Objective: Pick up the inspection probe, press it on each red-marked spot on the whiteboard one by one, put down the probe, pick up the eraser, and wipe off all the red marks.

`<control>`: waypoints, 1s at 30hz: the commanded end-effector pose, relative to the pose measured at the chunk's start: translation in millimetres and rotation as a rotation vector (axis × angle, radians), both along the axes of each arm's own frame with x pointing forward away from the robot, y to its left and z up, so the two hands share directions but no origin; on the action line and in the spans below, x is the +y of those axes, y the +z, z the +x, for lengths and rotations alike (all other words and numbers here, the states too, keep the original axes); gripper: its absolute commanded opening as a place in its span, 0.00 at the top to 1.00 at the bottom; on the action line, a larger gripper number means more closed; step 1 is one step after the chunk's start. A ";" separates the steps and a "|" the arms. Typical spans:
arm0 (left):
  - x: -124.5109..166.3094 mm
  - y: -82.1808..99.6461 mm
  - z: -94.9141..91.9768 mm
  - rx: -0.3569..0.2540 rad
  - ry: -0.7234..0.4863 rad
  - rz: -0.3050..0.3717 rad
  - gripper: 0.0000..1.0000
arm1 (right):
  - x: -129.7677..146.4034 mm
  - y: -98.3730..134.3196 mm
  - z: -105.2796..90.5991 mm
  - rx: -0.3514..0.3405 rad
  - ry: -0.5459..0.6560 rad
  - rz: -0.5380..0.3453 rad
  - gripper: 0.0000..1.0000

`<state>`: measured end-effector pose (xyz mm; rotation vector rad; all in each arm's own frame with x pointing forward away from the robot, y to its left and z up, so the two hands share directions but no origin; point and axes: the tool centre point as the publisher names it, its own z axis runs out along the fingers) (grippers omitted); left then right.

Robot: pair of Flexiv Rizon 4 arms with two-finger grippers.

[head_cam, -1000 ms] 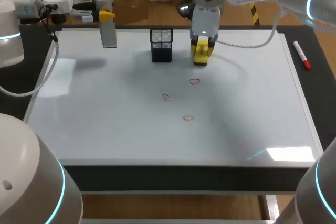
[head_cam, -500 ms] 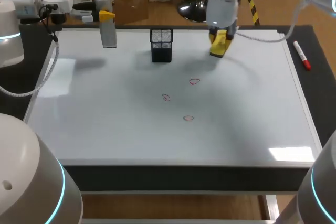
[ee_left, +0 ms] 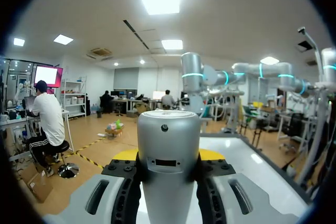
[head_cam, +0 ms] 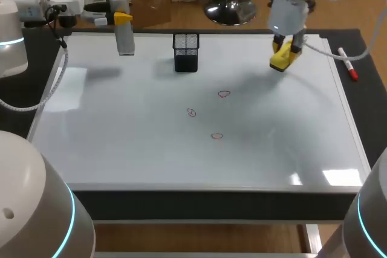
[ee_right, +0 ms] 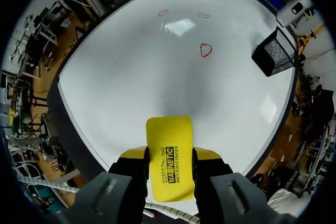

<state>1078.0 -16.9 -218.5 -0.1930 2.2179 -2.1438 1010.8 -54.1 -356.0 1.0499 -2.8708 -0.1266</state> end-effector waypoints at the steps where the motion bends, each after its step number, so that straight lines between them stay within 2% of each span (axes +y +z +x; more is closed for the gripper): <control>1: 0.1 1.3 0.4 0.000 -0.001 0.001 1.00 | -26.3 2.6 -27.8 -0.036 -0.027 0.030 1.00; 11: 0.1 1.3 0.4 0.000 -0.001 0.001 1.00 | -35.3 -2.6 -38.3 -0.033 -0.072 0.035 1.00; 30: 0.1 1.3 0.4 0.000 -0.001 0.001 1.00 | -35.3 -2.6 -38.3 -0.033 -0.072 0.035 1.00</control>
